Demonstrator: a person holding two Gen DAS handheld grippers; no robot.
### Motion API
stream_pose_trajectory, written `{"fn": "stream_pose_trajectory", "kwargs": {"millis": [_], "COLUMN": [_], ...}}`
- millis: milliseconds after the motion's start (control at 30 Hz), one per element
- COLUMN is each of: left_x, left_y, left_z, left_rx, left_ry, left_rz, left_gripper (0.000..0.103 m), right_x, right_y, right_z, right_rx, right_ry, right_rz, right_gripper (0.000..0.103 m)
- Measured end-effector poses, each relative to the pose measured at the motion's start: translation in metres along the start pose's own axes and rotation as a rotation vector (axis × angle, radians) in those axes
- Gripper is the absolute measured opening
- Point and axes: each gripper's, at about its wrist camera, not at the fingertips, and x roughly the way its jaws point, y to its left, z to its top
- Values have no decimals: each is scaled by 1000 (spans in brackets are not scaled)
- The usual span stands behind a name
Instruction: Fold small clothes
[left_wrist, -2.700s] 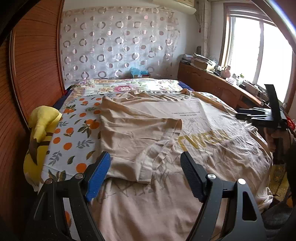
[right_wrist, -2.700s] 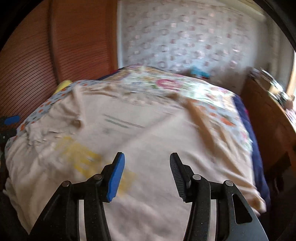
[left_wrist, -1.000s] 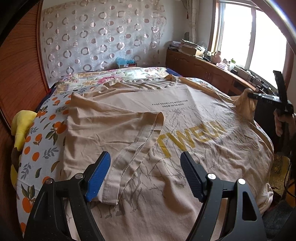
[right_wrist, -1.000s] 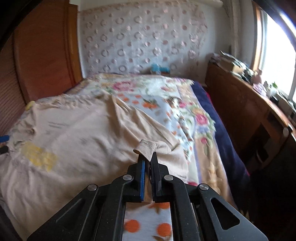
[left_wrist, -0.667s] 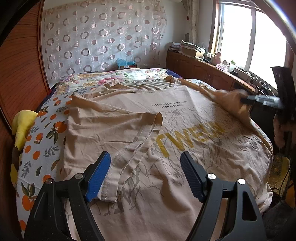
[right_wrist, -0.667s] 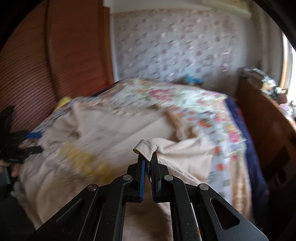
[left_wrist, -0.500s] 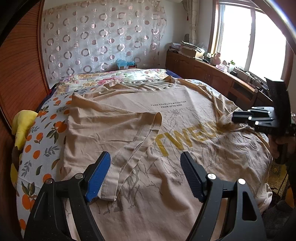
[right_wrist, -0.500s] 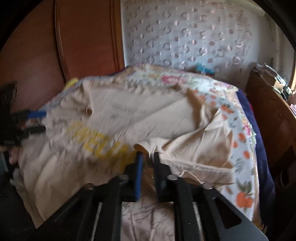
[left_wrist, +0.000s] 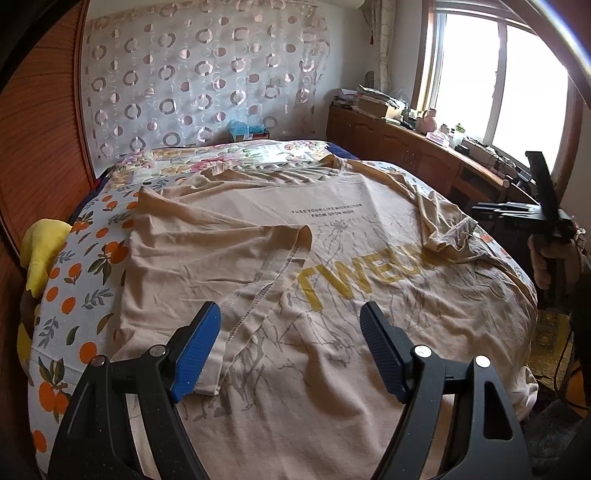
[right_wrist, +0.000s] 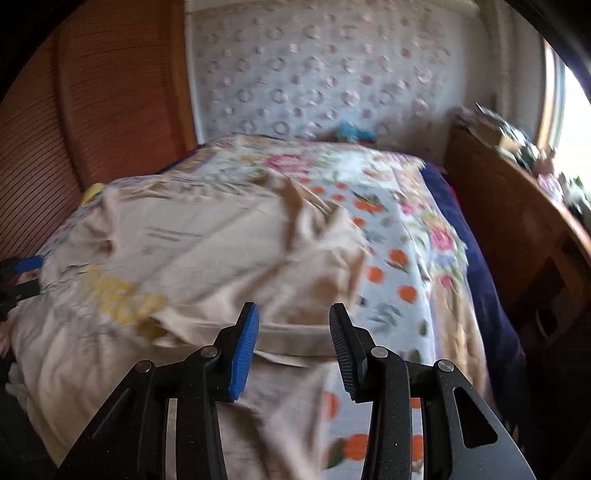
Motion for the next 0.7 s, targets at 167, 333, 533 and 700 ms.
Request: {"fn": "stream_pose_trajectory", "kwargs": {"millis": [167, 333, 533, 700], "left_x": [3, 4, 4, 6], "left_y": [-4, -4, -4, 0], "left_z": [-1, -1, -2, -4], "left_rx": [6, 5, 3, -7], "left_ry": [5, 7, 7, 5], "left_rz": [-5, -4, -3, -5], "left_gripper": [78, 78, 78, 78], "right_x": [26, 26, 14, 22], "right_y": [-11, -7, 5, 34], "right_z": [-9, -4, 19, 51], "right_rx": [60, 41, -52, -113], "right_ry": [62, 38, -16, -48], "right_rz": [-3, 47, 102, 166], "right_gripper": [41, 8, 2, 2]}}
